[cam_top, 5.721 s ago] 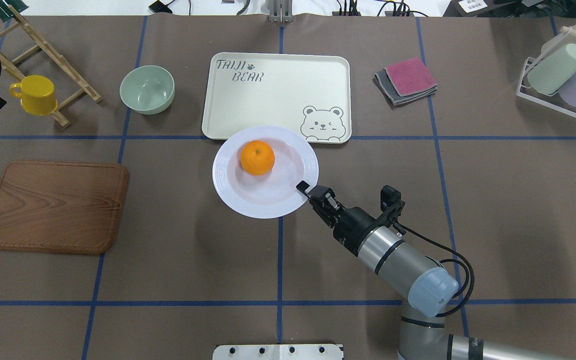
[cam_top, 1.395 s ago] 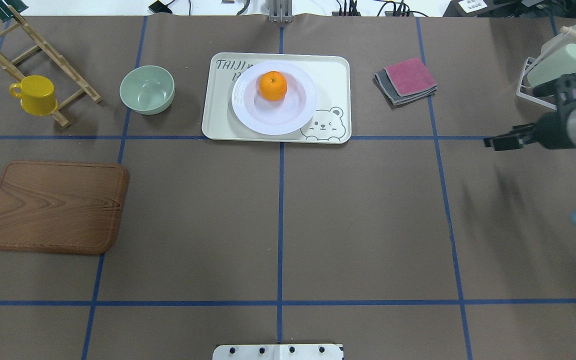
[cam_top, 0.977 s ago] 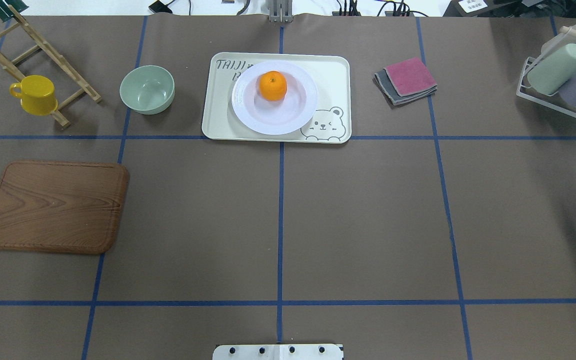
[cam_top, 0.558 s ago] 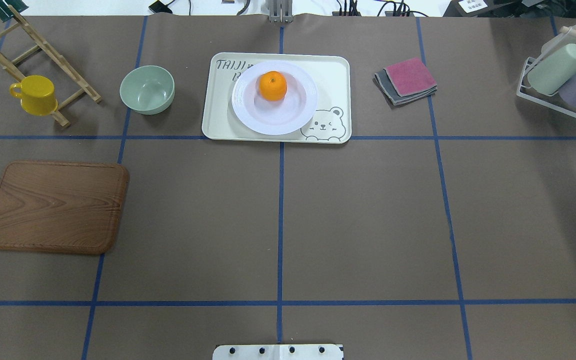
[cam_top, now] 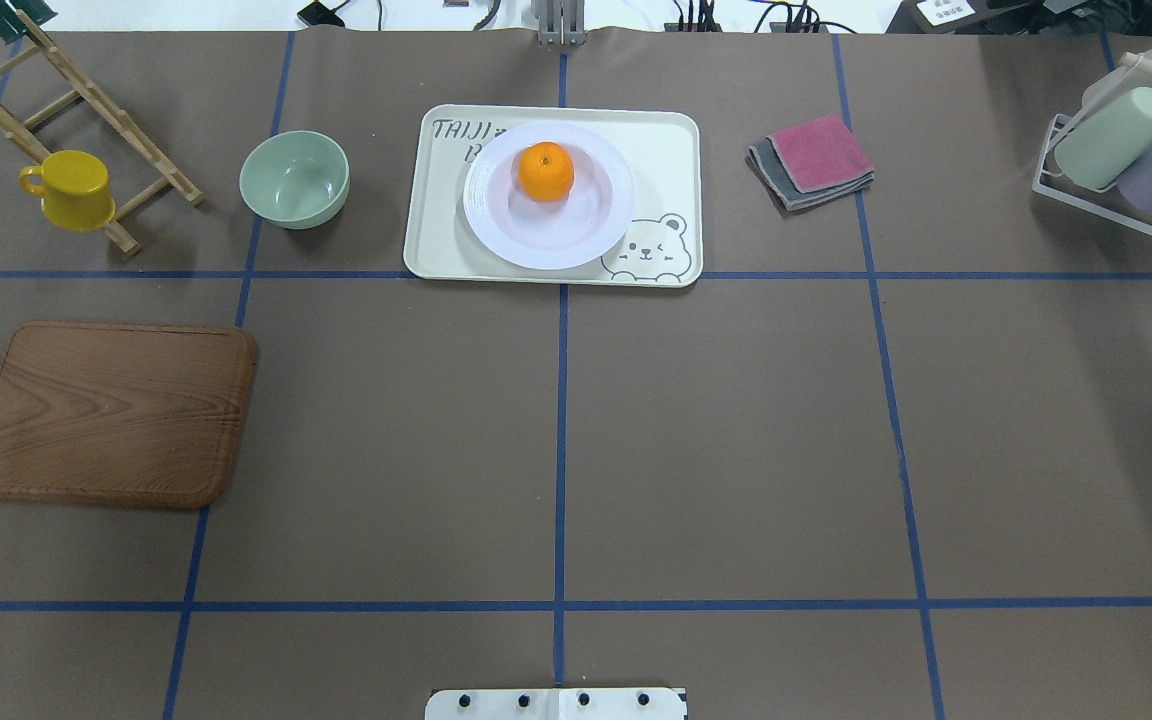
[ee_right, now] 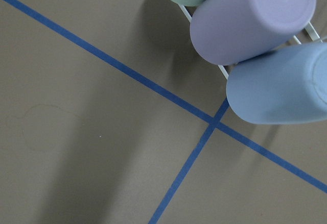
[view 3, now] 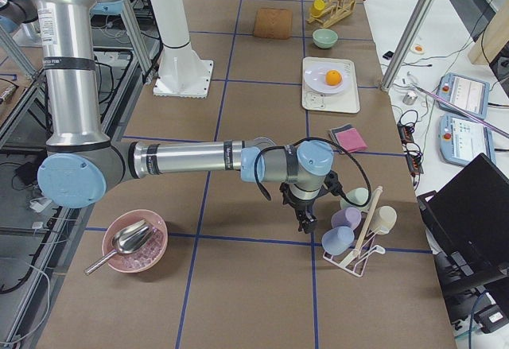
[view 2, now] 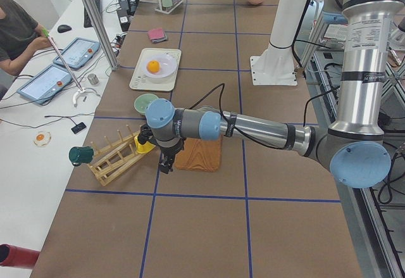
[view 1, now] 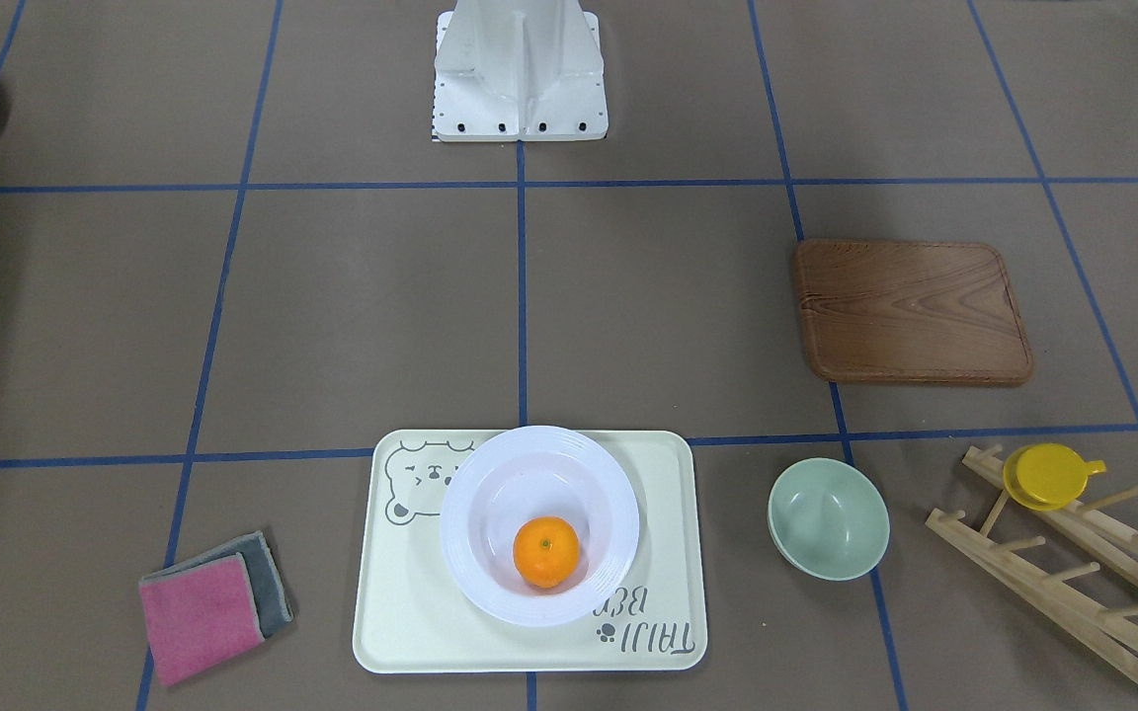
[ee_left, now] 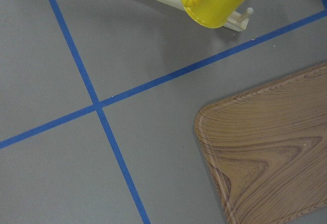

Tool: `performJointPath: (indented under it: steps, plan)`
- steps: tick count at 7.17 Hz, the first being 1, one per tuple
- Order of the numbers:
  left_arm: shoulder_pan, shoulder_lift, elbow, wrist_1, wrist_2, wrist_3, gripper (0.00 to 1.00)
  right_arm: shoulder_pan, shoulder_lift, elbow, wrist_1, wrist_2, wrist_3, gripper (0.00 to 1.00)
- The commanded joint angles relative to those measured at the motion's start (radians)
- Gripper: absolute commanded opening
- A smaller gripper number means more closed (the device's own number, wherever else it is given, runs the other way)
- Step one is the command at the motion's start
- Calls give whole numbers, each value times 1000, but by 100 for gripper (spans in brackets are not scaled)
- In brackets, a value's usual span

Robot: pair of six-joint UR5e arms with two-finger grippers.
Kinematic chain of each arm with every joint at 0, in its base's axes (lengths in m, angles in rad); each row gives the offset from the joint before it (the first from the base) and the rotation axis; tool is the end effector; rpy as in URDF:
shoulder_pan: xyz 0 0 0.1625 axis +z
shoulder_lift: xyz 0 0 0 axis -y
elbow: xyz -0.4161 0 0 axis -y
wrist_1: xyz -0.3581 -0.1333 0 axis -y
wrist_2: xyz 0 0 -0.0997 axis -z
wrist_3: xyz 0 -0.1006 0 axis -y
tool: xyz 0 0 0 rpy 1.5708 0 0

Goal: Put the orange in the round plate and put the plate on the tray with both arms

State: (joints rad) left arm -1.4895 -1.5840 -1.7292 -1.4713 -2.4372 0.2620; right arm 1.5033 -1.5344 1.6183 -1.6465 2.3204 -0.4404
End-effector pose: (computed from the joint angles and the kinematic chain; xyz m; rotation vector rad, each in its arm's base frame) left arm -0.0189 -0.4655 0.5752 0.1462 0.8612 0.3526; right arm 0.0328 -0.4756 0.6211 0.1482 -0.7429 -0.4868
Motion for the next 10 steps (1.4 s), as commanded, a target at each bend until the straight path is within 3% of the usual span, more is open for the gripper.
performJointPath:
  steps: [1,4,6,10]
  plan:
    - [-2,7,-1,-17,0,17,100,2,-30,0,-10,-4,-1,100]
    - [1,18,31,-46,9,16,100,2,-27,-8,-10,-1,0,100]
    - [1,19,26,-73,143,20,100,-12,6,-21,-12,-3,0,100]
    - [2,19,59,-81,150,11,100,6,40,-46,-42,-7,-6,100]
